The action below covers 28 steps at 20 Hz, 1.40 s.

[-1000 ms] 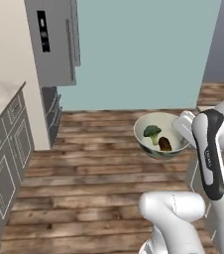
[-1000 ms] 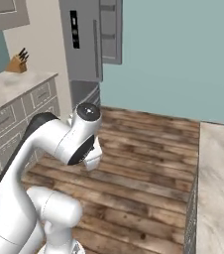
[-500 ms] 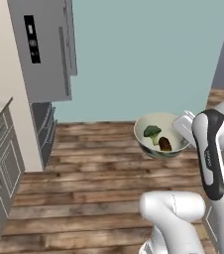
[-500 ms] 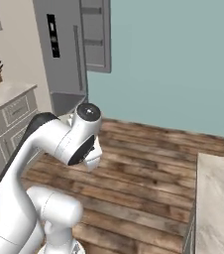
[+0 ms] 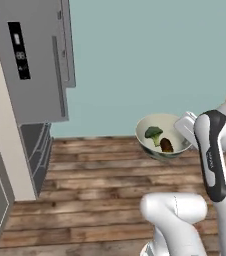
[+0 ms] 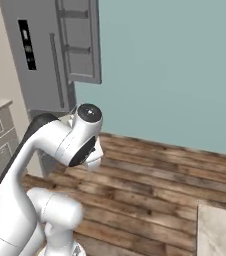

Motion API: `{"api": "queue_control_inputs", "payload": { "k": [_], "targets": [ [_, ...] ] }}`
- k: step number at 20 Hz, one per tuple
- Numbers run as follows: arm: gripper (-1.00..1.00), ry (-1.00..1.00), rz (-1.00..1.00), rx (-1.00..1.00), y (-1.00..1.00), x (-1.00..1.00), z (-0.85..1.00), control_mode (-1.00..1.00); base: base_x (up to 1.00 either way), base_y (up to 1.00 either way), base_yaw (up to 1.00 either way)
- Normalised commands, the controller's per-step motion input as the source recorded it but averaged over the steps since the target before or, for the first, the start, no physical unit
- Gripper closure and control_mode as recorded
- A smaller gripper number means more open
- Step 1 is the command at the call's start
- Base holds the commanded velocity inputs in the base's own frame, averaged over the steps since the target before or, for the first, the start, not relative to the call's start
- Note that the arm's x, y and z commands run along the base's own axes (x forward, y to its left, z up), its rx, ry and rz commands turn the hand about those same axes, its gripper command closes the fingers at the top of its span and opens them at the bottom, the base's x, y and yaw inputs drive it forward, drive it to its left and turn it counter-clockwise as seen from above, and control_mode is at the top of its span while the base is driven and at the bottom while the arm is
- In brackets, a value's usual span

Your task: Place the bowl with the sweet potato and broccoli on the top shelf of the fridge. Place the bowl with the chicken drumstick and steak on the second highest shelf of the fridge.

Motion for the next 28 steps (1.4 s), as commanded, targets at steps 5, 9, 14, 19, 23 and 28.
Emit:
{"api": "queue_control_inputs", "payload": {
  "k": [5, 9, 14, 19, 23, 28],
  "targets": [
    [1.0, 0.0, 0.0, 0.0, 0.0, 0.0, 0.0, 1.0, 1.0, -0.14, 0.0],
    [1.0, 0.0, 0.0, 0.0, 0.0, 0.0, 0.0, 1.0, 1.0, -0.23, 0.0],
    [1.0, 0.0, 0.0, 0.0, 0.0, 0.0, 0.0, 1.0, 1.0, -0.42, 0.0],
    [1.0, 0.0, 0.0, 0.0, 0.0, 0.0, 0.0, 1.0, 1.0, -0.51, 0.0],
    [1.0, 0.0, 0.0, 0.0, 0.0, 0.0, 0.0, 1.0, 1.0, -0.54, 0.0],
    [1.0, 0.0, 0.0, 0.0, 0.0, 0.0, 0.0, 1.0, 1.0, -0.74, 0.0]
  ]
}}
